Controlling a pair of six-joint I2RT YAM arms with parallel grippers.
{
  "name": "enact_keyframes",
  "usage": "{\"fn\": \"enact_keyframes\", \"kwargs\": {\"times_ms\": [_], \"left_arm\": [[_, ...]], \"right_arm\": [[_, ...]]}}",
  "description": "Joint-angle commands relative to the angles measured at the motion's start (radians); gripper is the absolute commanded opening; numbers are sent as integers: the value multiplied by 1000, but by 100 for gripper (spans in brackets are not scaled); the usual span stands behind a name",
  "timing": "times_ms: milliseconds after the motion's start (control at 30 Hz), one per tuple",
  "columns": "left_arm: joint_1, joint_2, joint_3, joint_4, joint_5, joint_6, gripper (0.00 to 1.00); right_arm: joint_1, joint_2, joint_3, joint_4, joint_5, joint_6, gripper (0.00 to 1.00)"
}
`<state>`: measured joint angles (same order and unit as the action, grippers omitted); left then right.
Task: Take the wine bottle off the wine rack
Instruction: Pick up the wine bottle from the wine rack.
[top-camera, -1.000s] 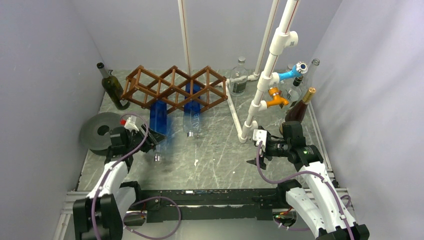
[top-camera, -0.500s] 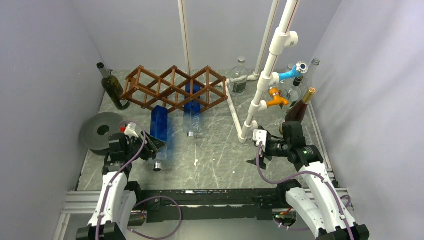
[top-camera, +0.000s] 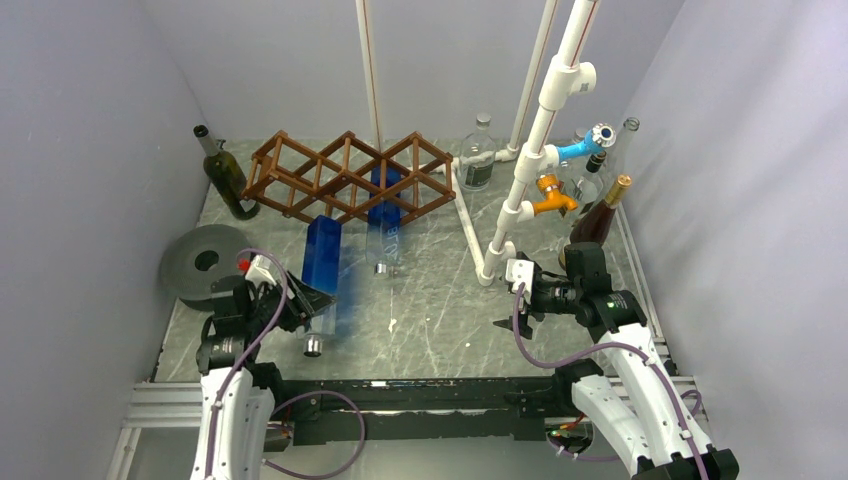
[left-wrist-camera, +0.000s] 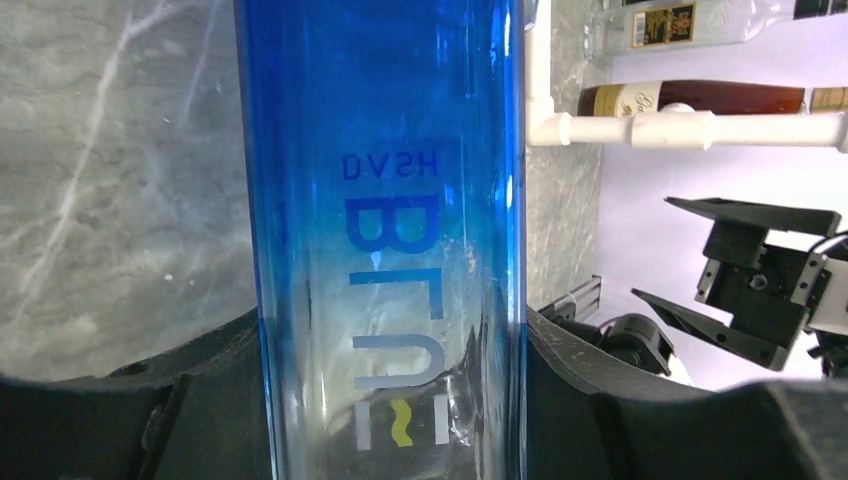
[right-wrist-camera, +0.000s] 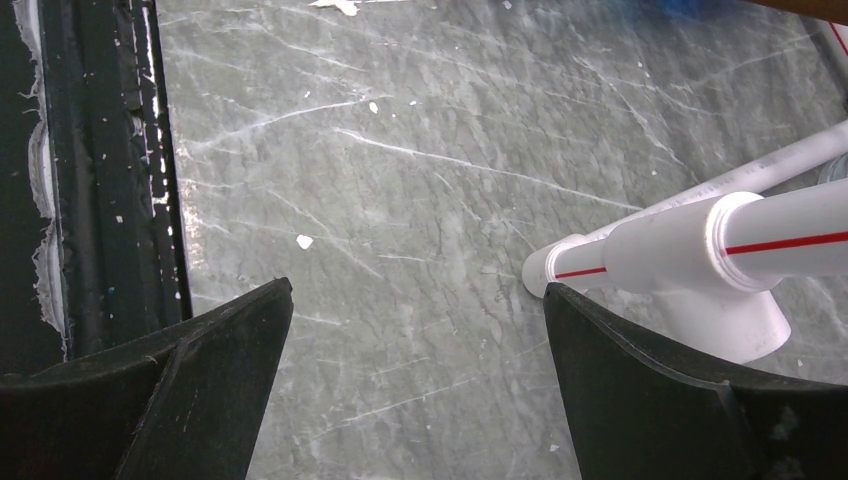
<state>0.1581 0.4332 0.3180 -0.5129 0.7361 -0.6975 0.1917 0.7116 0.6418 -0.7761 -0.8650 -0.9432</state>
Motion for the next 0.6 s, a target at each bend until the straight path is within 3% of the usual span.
{"fn": "enact_keyframes", "kwargs": {"times_ms": [0, 567], "left_arm": [[3, -57, 138, 54, 128, 60, 0], [-222, 18, 351, -78, 147, 95, 0]], "right_arm": [[5, -3, 0, 17, -25, -21, 100], [5, -5, 22, -31, -69, -74, 100]]}}
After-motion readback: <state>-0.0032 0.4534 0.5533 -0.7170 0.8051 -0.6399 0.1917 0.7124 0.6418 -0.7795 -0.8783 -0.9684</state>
